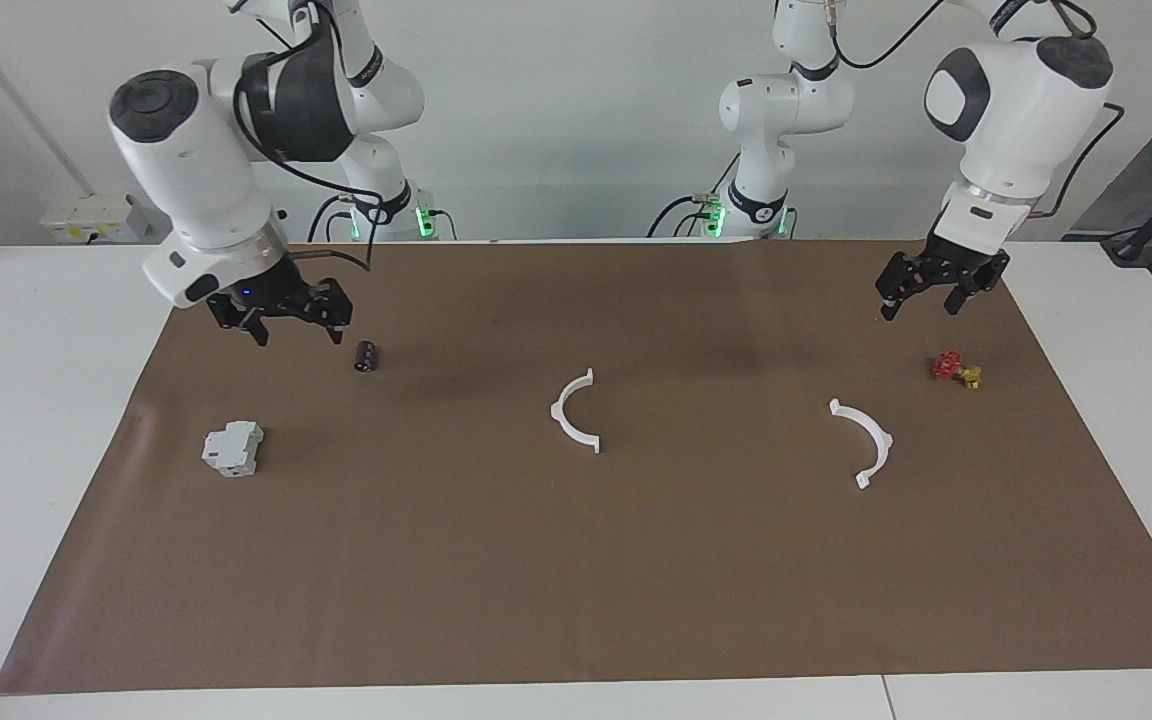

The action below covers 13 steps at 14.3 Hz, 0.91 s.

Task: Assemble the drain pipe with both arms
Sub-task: 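Retract the right gripper while the left gripper reaches the other half-ring, then grasp the other white half-ring with the left gripper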

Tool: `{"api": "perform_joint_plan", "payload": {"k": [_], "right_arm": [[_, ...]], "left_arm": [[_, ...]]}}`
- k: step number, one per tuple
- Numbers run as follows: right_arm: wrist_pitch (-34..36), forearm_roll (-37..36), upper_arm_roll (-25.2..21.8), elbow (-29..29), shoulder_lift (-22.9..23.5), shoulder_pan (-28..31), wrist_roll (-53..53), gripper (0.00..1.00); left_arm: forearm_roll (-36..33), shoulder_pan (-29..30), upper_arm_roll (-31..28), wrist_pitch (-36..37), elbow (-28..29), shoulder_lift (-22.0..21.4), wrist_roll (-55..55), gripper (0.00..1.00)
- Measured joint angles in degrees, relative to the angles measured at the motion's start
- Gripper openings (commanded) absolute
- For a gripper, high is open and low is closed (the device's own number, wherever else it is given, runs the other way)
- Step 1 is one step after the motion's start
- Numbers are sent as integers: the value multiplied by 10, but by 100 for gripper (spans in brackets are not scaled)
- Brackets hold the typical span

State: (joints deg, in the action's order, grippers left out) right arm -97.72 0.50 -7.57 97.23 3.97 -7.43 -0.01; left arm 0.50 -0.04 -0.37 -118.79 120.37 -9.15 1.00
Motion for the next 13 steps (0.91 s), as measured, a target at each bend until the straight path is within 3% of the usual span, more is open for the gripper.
{"api": "perform_joint_plan", "payload": {"k": [2,5,9,13], "right_arm": [[8,0,0,0,-7,34,-29,100],[45,-11,1,-23,-28,47,-34,100],[143,-25,13,-115,-38,43,-34,100],[129,-25,15,-90,-37,41,-34,100]], "left_arm": [[0,0,1,-69,59,11,3,100],[0,1,1,-145,96,47,12,100],[0,21,0,-211,109,97,14,100],[0,20,4,-253,113,146,19,100]]}}
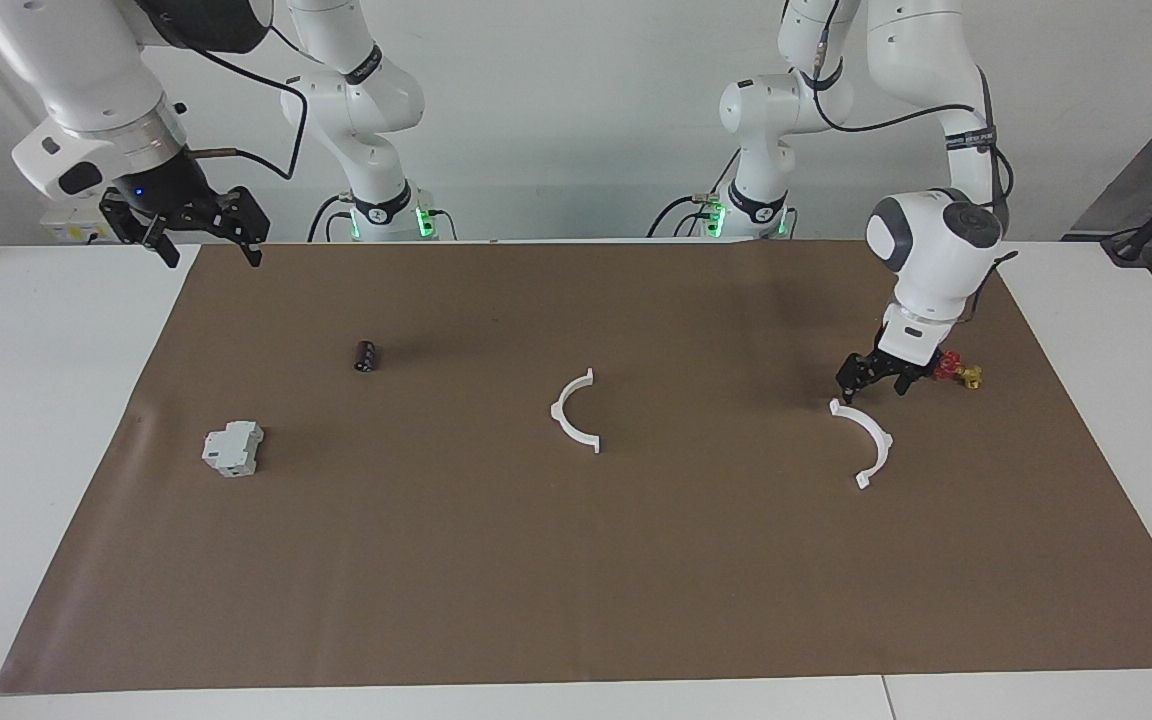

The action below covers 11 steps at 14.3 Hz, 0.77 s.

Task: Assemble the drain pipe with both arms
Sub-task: 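Grasp the other white half-ring with the left gripper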

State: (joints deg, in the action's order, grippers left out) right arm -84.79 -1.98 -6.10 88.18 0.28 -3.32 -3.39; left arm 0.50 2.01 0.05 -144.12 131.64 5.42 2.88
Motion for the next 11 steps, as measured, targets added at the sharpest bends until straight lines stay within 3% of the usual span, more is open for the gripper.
{"api": "perform_joint_plan", "payload": {"k": [5,11], "right_arm": [[-23,0,1,24,-5,-1,-28,100],[-21,1,10,23,-8,-1,-25,100]], "left_arm": [[1,0,1,-27,0,17,10,100],[1,-21,7,-78,-9,44,193,100]]}}
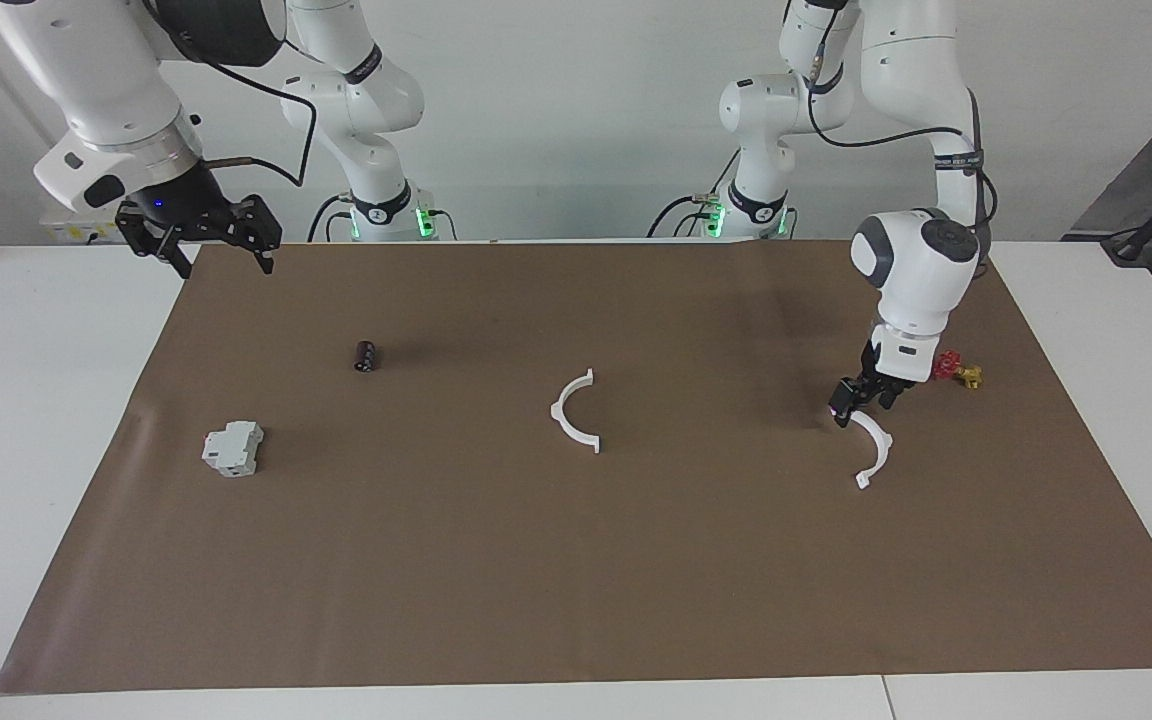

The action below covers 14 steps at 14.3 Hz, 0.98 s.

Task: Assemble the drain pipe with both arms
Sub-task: 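Grasp the other white half-ring with the left gripper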

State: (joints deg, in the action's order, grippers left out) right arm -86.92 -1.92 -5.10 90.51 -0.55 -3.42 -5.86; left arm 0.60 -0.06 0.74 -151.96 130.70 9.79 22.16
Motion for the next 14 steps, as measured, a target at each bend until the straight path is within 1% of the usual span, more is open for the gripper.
{"api": "perform_joint_plan", "payload": {"k": [2,3,5,6,8,12,14], "right_arm": [[5,1,2,0,-1,0,0,100],[5,1,3,0,-1,0,1,100],[5,1,0,0,-3,2,1,100],[6,1,-2,0,-4,3,1,100],[6,1,-4,0,-5,4,1,100],[6,1,-3,0,-5,1,1,100],[6,1,-4,0,-5,1,1,100]], "left_arm": [[0,-10,-1,-13,-10,26,30,100],[0,-10,-1,-13,-14,31,31,100],[-1,-10,-2,-12,-15,31,29,100],[-1,-10,-2,-10,-15,31,25,98],[-1,-10,-3,-7,-17,31,16,100],[-1,-10,-4,56,-53,31,-7,100],[-1,-10,-6,66,-60,31,-19,99]]}}
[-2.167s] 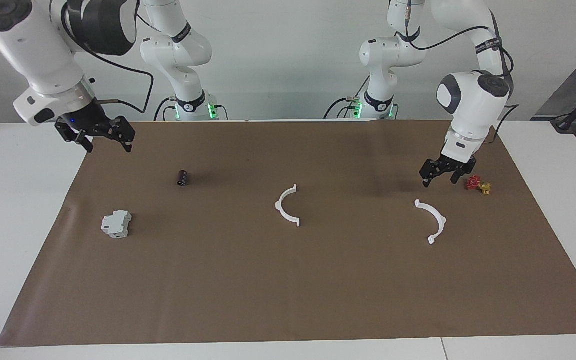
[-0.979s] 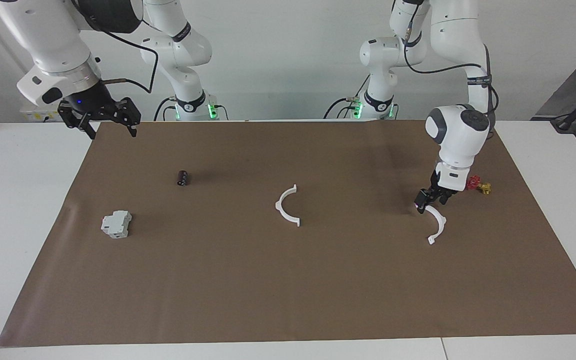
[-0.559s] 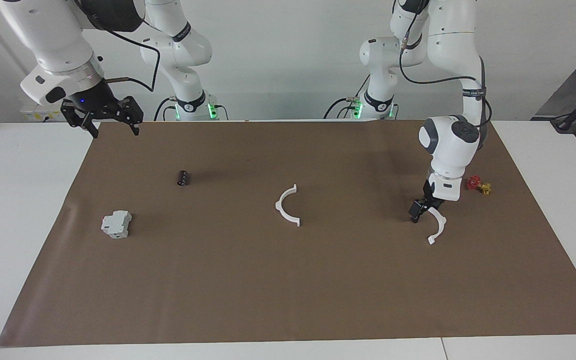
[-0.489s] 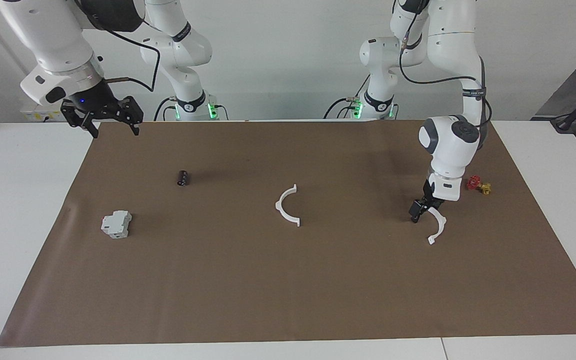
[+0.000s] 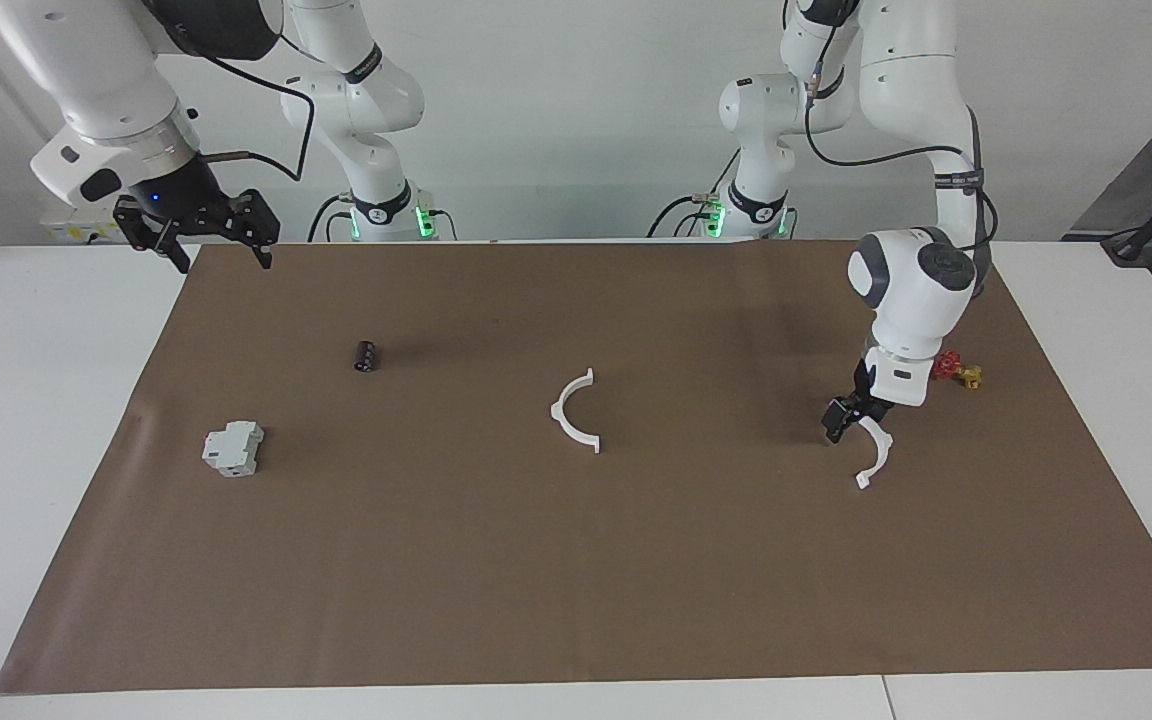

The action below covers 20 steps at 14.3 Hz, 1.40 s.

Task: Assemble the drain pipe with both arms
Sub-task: 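Grasp the other white half-ring with the left gripper, then lift and carry the half-ring toward the placed half-ring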

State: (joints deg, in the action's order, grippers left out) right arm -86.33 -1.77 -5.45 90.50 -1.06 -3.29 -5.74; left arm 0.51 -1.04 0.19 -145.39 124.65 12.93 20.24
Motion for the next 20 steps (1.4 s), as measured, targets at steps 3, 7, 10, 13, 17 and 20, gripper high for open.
{"api": "perform_joint_plan", "payload": {"k": [3,7,10,13,17,20], "right_arm": [[0,0,0,0,0,0,0,100],[0,0,0,0,0,0,0,100],[0,0,0,0,0,0,0,100],[0,0,0,0,0,0,0,100],[0,0,0,0,0,0,0,100],[0,0,0,0,0,0,0,100]], "left_arm": [[0,1,-1,0,1,0,-25,85],[0,2,-2,0,4,0,-57,43],[0,2,-3,-2,9,-3,-77,0],[-1,3,-3,-3,10,-5,-94,0],[-1,1,-1,-3,6,-5,-86,0],[-1,-25,4,0,-19,-5,15,0]]}}
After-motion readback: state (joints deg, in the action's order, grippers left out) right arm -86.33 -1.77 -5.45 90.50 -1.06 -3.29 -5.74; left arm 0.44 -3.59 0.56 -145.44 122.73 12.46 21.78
